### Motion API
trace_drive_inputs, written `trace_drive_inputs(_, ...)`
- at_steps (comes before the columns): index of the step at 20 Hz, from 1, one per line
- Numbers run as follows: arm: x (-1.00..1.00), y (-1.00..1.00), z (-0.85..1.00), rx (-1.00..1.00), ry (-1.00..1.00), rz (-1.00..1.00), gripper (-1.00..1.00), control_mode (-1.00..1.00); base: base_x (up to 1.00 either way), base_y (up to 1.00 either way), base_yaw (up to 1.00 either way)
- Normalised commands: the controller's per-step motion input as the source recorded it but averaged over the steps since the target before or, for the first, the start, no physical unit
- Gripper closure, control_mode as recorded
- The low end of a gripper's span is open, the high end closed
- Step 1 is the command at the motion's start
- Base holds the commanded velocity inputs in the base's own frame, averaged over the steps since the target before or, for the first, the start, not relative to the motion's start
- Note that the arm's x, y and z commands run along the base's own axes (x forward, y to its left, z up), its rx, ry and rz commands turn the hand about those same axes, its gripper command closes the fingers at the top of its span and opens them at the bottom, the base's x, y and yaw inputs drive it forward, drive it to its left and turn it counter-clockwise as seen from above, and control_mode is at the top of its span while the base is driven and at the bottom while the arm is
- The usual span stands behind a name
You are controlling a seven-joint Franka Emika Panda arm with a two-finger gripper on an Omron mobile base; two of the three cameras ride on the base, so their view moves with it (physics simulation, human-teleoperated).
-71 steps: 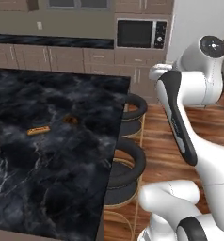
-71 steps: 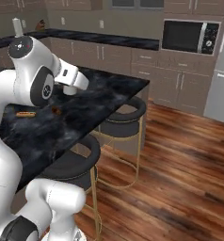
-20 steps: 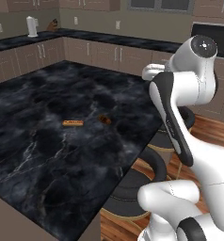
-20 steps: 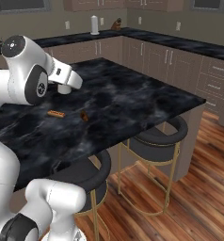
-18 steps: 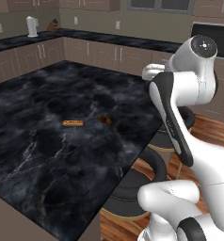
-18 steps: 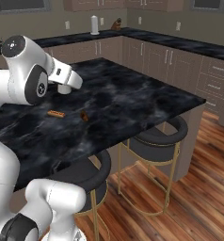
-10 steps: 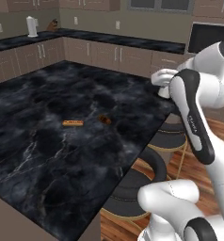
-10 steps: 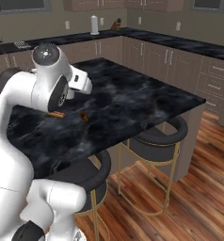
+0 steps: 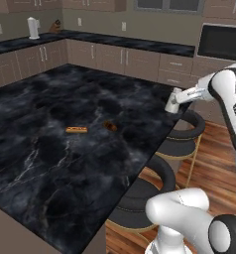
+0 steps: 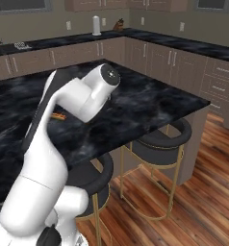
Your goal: Move the shaker and condiment bottle from the cabinet to the dining counter.
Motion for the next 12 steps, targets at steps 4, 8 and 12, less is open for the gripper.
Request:
trace_drive_inputs(4,0.27,0.09,-0.41,0.0,-0.06,0.63,1.0,-1.0,0.0,0.0,0.0)
trace_drive_inputs(8,0.32,0.18,-0.41,0.0,-0.06,0.53,1.0,-1.0,0.0,0.0,0.0)
trace_drive_inputs(12,0.27,0.27,-0.51,0.0,-0.12,0.36,1.0,-1.0,0.0,0.0,0.0)
